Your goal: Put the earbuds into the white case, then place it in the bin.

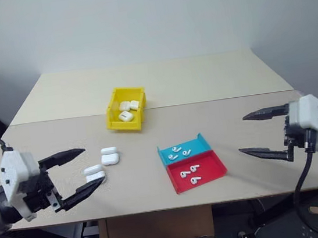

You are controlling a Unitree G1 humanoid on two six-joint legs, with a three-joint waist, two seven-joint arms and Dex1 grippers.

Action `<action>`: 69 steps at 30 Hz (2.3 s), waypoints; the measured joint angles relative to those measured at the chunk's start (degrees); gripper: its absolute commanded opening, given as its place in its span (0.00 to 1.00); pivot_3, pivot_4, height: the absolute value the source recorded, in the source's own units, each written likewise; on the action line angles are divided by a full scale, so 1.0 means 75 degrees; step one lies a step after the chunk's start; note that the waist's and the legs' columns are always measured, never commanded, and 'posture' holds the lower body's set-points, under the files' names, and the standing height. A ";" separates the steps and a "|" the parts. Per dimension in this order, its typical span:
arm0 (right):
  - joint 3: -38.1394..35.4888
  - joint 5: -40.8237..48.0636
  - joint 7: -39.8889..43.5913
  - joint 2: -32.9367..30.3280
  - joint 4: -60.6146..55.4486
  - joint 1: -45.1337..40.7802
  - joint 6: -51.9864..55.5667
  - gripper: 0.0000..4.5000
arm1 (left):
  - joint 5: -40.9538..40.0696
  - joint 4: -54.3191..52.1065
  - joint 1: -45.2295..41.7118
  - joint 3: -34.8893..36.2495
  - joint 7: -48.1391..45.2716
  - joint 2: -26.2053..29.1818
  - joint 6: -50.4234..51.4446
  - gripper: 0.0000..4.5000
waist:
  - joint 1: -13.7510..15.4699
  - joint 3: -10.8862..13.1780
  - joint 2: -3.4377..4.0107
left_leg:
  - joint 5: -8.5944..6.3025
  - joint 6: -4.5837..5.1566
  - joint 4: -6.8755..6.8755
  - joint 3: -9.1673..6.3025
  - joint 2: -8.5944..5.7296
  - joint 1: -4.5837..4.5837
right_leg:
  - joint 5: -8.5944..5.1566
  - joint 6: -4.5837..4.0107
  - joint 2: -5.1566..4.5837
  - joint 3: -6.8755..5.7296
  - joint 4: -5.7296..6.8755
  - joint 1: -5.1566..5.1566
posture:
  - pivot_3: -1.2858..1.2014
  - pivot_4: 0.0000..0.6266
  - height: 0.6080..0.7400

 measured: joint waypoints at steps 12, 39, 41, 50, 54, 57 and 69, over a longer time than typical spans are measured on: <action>0.0682 -0.0178 -0.0077 0.0257 0.0557 -0.1045 -0.0110 1.00 | -0.0584 -0.2135 -0.1301 -0.0706 0.5071 0.0344 0.5101 1.00 | 0.0022 -0.0002 -0.0007 | 0.0001 0.0001 0.0002 -0.0007 -0.0002 0.0026 | 0.0017 0.0031 0.0005 0.0002 0.0029 0.0008 | 0.52 0.24 1.00; 0.0906 -0.0501 -0.0592 0.0482 0.0363 -0.0388 -0.0079 1.00 | -0.9404 -0.1506 -0.3862 -0.7555 1.8715 0.2414 -0.2097 1.00 | 0.0233 0.0017 -0.0036 | 0.0026 -0.0046 -0.0008 0.0010 -0.0013 0.0054 | 0.0057 -0.0041 -0.0002 0.0024 0.0002 0.0038 | 0.52 0.24 1.00; 0.0906 -0.0501 -0.0607 0.0482 0.0353 -0.0387 -0.0035 1.00 | -0.9405 -0.1330 -0.4004 -0.7578 1.8732 0.2248 -0.2059 1.00 | 0.0242 0.0017 -0.0037 | 0.0028 -0.0049 -0.0005 0.0008 -0.0014 0.0055 | 0.0055 -0.0035 -0.0002 0.0023 -0.0003 0.0046 | 0.52 0.24 1.00; 0.0897 -0.0481 -0.0751 0.0480 -0.0004 -0.0138 0.0359 1.00 | -0.9401 0.0214 -0.3702 -0.6491 1.8051 0.2179 -0.0033 1.00 | 0.0211 0.0019 -0.0040 | 0.0027 -0.0048 -0.0006 -0.0003 -0.0013 0.0065 | 0.0037 0.0003 0.0000 0.0013 -0.0006 0.0059 | 0.52 0.24 1.00; 0.0873 -0.0477 -0.0857 0.0480 -0.0155 -0.0032 0.0516 1.00 | -0.9400 0.0830 -0.3692 -0.5954 1.7394 0.1972 0.1000 1.00 | 0.0224 0.0019 -0.0040 | 0.0027 -0.0049 -0.0006 -0.0002 -0.0014 0.0064 | 0.0030 -0.0002 -0.0001 0.0011 -0.0010 0.0060 | 0.52 0.24 1.00; 0.0854 -0.0476 -0.0913 0.0486 -0.0229 0.0121 0.0585 1.00 | -0.9397 0.1206 -0.3826 -0.5842 1.7164 0.1632 0.1606 1.00 | 0.0245 0.0020 -0.0042 | 0.0027 -0.0050 -0.0006 -0.0003 -0.0013 0.0059 | 0.0031 -0.0005 -0.0003 0.0009 -0.0013 0.0059 | 0.52 0.24 1.00; 0.0742 -0.0476 -0.1036 0.0525 -0.0338 0.0314 0.0647 1.00 | -0.9392 0.1684 -0.4214 -0.5784 1.8387 -0.0152 0.2051 1.00 | 0.0230 0.0022 -0.0047 | 0.0027 -0.0049 -0.0008 -0.0007 -0.0015 0.0058 | 0.0055 -0.0031 -0.0003 0.0010 -0.0014 0.0062 | 0.52 0.24 1.00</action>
